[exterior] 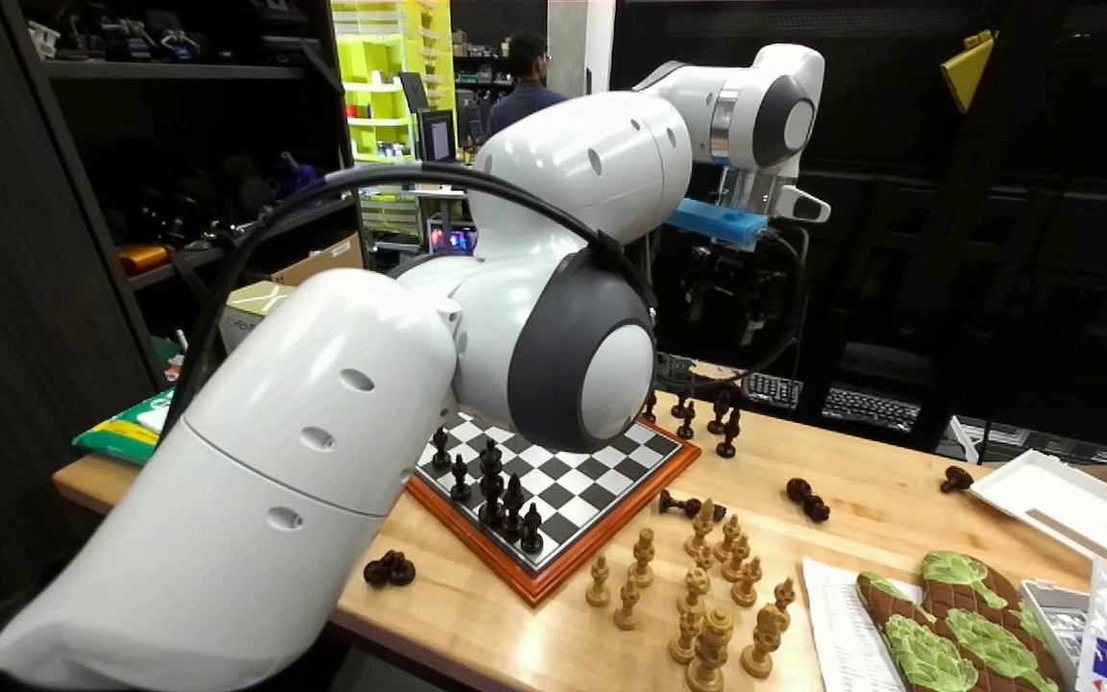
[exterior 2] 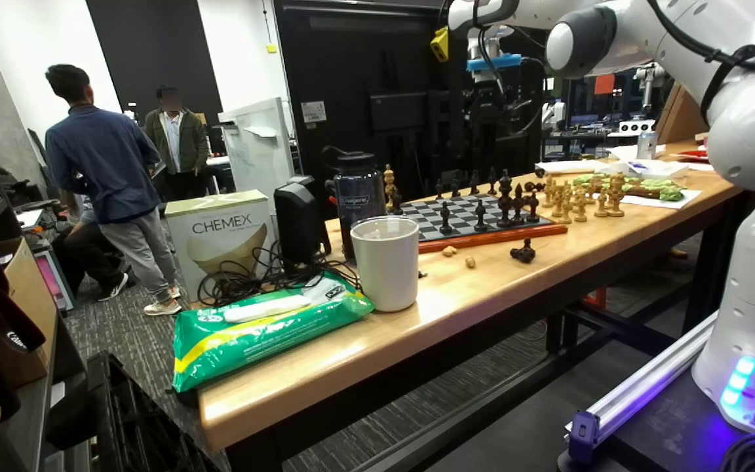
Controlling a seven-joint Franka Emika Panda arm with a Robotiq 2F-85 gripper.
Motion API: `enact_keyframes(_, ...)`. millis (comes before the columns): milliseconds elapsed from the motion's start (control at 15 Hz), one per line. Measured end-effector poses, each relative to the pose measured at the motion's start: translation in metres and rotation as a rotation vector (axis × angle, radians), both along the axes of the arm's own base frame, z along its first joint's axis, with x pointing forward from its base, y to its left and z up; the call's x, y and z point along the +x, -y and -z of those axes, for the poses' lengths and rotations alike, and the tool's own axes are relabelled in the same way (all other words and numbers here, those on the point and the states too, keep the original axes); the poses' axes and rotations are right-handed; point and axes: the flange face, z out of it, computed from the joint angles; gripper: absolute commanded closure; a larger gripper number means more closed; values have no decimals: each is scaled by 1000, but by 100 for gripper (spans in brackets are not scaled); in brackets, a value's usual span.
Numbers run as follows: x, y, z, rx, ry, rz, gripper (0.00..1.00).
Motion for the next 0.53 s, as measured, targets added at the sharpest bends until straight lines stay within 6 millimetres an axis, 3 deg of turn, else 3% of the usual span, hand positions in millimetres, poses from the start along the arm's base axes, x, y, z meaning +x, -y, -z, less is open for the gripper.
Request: enact_keyframes(533, 2, 14, 21, 23, -17, 16, 0)
